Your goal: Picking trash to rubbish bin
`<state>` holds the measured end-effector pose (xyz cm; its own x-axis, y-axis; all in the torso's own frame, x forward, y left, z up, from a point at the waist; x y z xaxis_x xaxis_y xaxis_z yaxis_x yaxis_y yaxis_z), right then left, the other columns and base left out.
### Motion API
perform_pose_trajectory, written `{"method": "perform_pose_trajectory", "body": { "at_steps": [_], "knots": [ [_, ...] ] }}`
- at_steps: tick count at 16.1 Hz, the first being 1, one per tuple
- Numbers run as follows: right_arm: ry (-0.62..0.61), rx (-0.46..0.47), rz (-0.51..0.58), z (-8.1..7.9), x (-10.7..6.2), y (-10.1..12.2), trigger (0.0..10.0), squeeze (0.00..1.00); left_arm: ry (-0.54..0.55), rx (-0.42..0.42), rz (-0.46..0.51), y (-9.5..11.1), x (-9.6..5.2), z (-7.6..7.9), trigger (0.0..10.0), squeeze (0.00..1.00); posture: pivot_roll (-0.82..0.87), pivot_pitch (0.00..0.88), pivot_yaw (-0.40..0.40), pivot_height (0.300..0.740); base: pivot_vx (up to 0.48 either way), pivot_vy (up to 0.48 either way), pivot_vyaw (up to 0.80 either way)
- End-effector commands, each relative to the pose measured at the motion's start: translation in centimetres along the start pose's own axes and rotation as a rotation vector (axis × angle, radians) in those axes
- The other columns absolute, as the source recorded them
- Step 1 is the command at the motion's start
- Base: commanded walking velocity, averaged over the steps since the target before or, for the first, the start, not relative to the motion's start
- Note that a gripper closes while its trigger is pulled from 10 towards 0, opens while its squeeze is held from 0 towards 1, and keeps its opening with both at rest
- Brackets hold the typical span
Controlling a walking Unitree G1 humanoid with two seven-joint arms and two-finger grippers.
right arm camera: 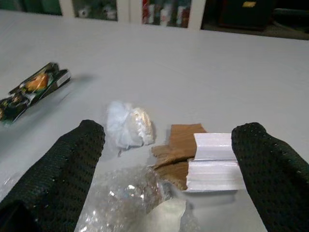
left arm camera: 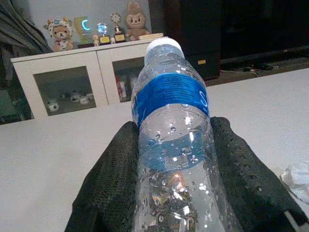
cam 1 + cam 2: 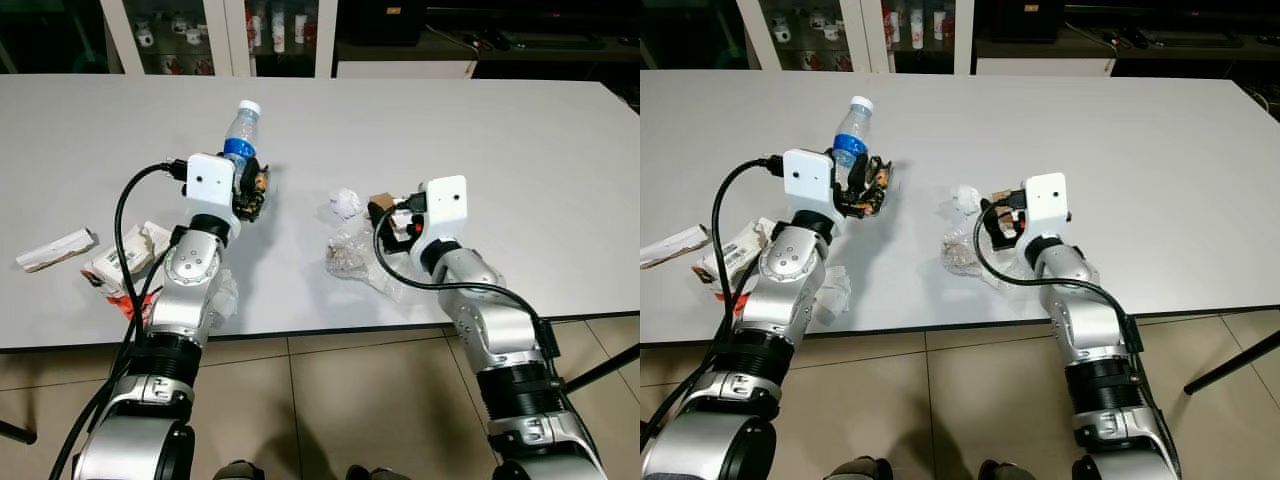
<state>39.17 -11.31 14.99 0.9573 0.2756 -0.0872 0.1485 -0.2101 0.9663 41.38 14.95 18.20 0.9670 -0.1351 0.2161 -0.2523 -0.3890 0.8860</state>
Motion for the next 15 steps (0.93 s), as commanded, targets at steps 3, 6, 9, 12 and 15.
{"method": "perform_pose_trajectory", "body": {
  "at_steps": [3, 6, 9, 12, 15],
  "knots": [
    [0.016, -0.028, -0.015, 0.9, -0.7, 1.1, 10.0, 0.00, -0.053, -0.003, 0.007, 0.2, -0.1, 1.0, 10.0, 0.00, -0.03, 0.058, -0.043, 0.740, 0.000, 0.000, 0.00],
    [0.157, 0.020, -0.098, -1.3, -1.4, -0.6, 10.0, 0.00, -0.083, -0.011, 0.009, 0.3, -0.1, 1.6, 10.0, 0.00, -0.03, 0.062, -0.045, 0.740, 0.000, 0.000, 0.00],
    [0.209, 0.076, -0.123, -2.3, -1.8, -1.0, 10.0, 0.00, -0.098, -0.012, 0.009, 0.3, -0.2, 1.8, 10.0, 0.00, -0.03, 0.065, -0.044, 0.740, 0.000, 0.000, 0.00],
    [0.234, 0.083, -0.149, -2.8, -1.9, -2.1, 10.0, 0.00, -0.107, -0.015, 0.011, 0.3, -0.2, 2.1, 10.0, 0.00, -0.03, 0.063, -0.043, 0.740, 0.000, 0.000, 0.00],
    [0.239, 0.082, -0.190, -3.3, -1.9, -3.8, 10.0, 0.00, -0.110, -0.013, 0.015, 0.5, -0.2, 2.2, 10.0, 0.00, -0.02, 0.059, -0.045, 0.740, 0.000, 0.000, 0.00]
  ]
}}
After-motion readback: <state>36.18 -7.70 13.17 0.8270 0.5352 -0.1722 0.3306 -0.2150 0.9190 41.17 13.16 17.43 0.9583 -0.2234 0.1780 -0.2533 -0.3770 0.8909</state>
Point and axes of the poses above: a point about 5 cm out from each wrist's last joint towards the gripper, its own x axis pointing out of the wrist towards the gripper, its own y axis along the axis of the wrist's last joint, z = x × y, the point moved 5 cm from there along x, pointing out of the wrist towards the gripper, and after that the axes turned 14 degrees about x, right-handed, at the moved point
